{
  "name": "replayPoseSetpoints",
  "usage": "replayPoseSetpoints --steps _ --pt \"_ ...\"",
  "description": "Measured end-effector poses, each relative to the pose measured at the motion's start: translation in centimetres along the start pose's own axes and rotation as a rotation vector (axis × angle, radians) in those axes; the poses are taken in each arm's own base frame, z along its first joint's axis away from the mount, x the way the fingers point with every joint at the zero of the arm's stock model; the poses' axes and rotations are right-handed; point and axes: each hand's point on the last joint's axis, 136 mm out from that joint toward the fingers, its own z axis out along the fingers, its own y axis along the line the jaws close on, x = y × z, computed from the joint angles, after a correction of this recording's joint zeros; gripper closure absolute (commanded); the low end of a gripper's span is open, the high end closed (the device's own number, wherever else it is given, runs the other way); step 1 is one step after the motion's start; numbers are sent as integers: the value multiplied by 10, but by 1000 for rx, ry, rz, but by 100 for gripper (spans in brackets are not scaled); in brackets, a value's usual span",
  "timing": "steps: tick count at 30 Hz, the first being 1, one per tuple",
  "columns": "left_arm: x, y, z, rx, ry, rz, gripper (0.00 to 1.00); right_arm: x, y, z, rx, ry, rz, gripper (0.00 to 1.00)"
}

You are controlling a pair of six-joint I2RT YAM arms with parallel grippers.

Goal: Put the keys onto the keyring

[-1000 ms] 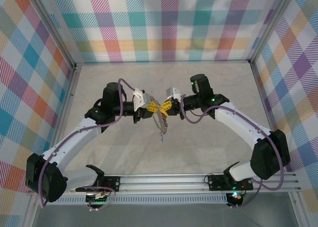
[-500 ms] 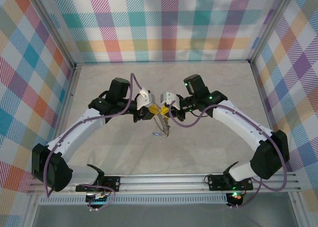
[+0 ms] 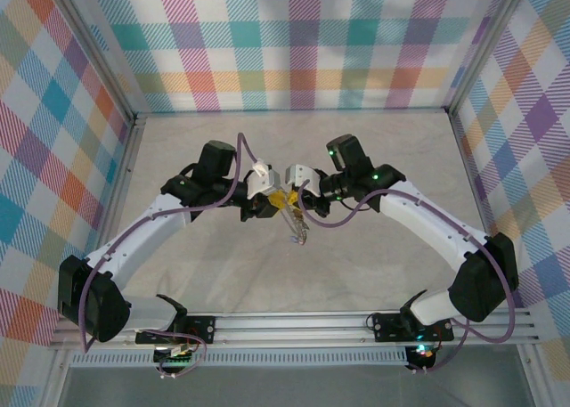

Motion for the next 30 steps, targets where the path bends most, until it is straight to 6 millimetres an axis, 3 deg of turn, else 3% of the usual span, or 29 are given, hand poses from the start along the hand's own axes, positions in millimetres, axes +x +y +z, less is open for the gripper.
replayPoseSetpoints --steps 5,14,17,20,24,30 --pt "-2 4 0 -22 -4 -4 86 -4 -1 2 -1 -29 11 100" --pt "1 8 4 -65 31 21 86 -3 1 3 -8 -35 39 100" --pt "1 10 5 -77 43 36 99 -3 1 3 -9 -34 47 100" --pt "2 12 4 -93 56 61 100 -3 1 3 -8 -35 51 100" --pt "-1 11 0 -125 61 86 100 -5 1 3 -12 -48 41 83" --pt "-3 8 -3 -128 48 94 100 -8 0 -3 -19 -94 15 76"
